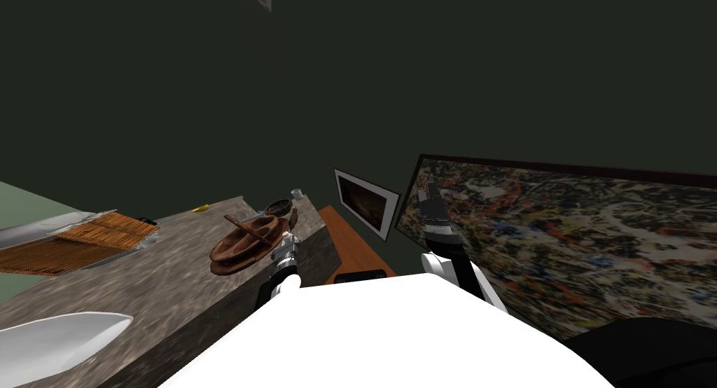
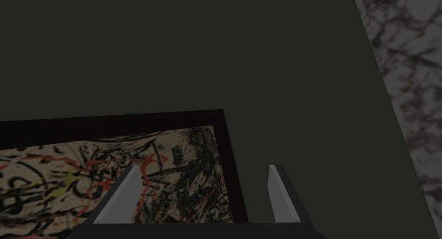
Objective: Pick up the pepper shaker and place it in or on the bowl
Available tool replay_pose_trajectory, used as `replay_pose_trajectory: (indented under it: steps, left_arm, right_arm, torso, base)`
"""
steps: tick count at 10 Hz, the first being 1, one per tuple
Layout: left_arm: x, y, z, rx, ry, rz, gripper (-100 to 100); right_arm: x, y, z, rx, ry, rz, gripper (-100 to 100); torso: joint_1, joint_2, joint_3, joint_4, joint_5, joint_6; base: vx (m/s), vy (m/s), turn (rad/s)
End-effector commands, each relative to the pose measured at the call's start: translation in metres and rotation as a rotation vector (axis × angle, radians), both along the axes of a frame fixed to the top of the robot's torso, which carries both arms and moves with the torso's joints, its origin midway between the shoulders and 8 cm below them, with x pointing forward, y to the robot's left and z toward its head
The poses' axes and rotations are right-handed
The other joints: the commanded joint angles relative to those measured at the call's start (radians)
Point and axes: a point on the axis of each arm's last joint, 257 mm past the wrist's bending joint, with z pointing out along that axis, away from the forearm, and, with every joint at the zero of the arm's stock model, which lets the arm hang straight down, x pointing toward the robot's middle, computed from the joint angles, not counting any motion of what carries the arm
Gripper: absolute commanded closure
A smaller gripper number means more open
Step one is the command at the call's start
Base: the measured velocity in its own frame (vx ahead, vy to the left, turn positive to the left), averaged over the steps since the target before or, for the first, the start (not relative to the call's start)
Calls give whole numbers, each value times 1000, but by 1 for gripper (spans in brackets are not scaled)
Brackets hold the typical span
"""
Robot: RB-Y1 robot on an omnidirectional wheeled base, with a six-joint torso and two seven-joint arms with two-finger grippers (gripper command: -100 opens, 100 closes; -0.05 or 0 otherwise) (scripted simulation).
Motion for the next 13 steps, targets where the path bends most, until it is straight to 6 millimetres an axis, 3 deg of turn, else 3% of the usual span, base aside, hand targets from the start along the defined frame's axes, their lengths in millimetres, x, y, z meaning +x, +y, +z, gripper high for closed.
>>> replay_pose_trajectory:
  steps: [1, 4, 6, 11, 13]
  left_arm:
    - [1, 11, 7, 40, 8, -17, 100]
    - [-2, 37, 21, 117, 29, -40, 100]
    - [6, 22, 18, 82, 22, -80, -100]
    - [17, -21, 7, -59, -2, -167, -100]
    - [14, -24, 1, -108, -3, -177, -100]
  right_arm:
    - [0, 0, 0, 0, 0, 0, 0]
    - [0, 0, 0, 0, 0, 0, 0]
    - [0, 0, 0, 0, 0, 0, 0]
    - [0, 0, 0, 0, 0, 0, 0]
    - [0, 0, 0, 0, 0, 0, 0]
  torso:
    - [0, 0, 0, 0, 0, 0]
    - [-4, 2, 1, 1, -1, 0]
    - [-2, 1, 1, 0, -1, 0]
    - [5, 8, 5, 2, 1, 1]
    - [6, 7, 4, 2, 1, 0]
  base:
    - [-12, -30, -72]
    - [-32, -66, -83]
    - [-45, 4, -72]
    - [-125, 89, -119]
    - [-116, 68, -76]
